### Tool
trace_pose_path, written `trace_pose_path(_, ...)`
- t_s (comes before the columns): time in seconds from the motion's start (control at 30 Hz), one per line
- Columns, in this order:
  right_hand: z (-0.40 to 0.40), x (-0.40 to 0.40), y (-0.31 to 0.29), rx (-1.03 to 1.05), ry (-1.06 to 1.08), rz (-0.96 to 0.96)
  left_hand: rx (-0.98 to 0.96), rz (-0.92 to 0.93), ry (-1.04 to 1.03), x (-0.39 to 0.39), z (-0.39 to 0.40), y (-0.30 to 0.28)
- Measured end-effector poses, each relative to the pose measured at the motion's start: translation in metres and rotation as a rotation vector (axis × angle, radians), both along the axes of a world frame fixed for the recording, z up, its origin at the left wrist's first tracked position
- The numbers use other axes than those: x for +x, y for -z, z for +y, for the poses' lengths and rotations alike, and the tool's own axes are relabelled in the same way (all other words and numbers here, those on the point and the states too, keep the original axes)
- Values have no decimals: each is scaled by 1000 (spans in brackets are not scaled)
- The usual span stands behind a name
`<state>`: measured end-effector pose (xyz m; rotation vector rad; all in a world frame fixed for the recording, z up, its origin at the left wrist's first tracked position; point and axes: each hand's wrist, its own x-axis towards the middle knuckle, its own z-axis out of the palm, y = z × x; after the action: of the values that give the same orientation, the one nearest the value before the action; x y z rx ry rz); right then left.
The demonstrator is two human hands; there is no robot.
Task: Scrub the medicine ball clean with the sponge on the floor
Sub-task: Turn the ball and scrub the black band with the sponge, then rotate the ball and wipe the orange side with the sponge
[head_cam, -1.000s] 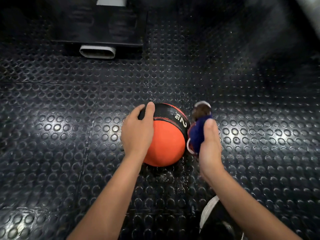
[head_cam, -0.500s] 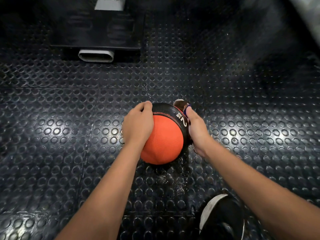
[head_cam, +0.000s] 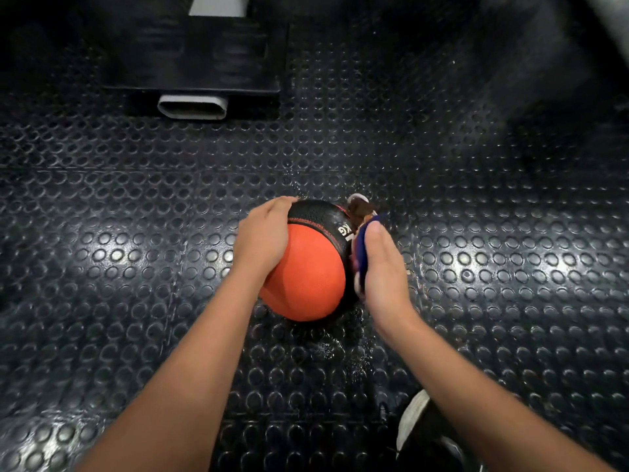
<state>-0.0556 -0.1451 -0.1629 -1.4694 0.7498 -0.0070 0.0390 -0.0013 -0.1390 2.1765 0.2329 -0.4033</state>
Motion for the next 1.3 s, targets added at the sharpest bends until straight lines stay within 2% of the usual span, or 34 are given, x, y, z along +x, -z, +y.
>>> trace_pose_path(0.07, 13, -13, -3, -151, -22, -100, -9, -11, 12, 2, 6, 6)
trace_pose_path(0.1, 16, -13, -2, -155, 11, -114, -12, -7, 25, 2, 6, 7)
trace_pose_path(0.17, 9, -5, 2, -67, 97, -68, 33, -19, 29, -1, 1, 6)
trace_pose_path(0.23, -7, 10, 8, 121, 126, 33, 93, -24, 36, -3, -6, 1)
trace_pose_path(0.27, -14, 14, 10, 216, 125, 108, 83, -16, 18, -3, -8, -3)
trace_pose_path(0.37, -23, 16, 19, 326, 78, 250, 18, 9, -21, 0, -13, -11)
trace_pose_path(0.43, -20, 8, 21, 355, 61, 229, 23, -102, -141, -2, -16, -11)
trace_pose_path(0.5, -15, 0, 18, 379, 100, 209, 49, -303, -395, -15, -15, -7)
trace_pose_path(0.57, -15, -6, 20, 380, 130, 210, -55, -380, -585, -40, -11, 1)
trace_pose_path(0.6, -17, -6, 21, 377, 131, 206, -131, -373, -596, -57, -9, 7)
trace_pose_path(0.73, -13, 9, 14, 371, 77, 208, -225, -309, -462, -94, -1, 23)
trace_pose_path(0.87, -8, 10, 6, 344, 73, 212, -206, -71, -476, -70, -3, -4)
trace_pose_path(1.0, -6, -15, -4, 409, 149, 240, -166, 91, -259, -44, 1, -24)
trace_pose_path(1.07, -3, -25, 4, 397, 200, 268, -125, 45, -216, -43, -4, -22)
trace_pose_path(1.17, 1, -35, 15, 326, 242, 292, -20, -119, -245, -57, -10, -17)
trace_pose_path(1.23, 2, -39, 13, 237, 233, 244, 23, -120, -233, -66, -15, -15)
trace_pose_path(1.3, 4, -37, 4, 89, 214, 101, 0, -137, -240, -70, -18, -15)
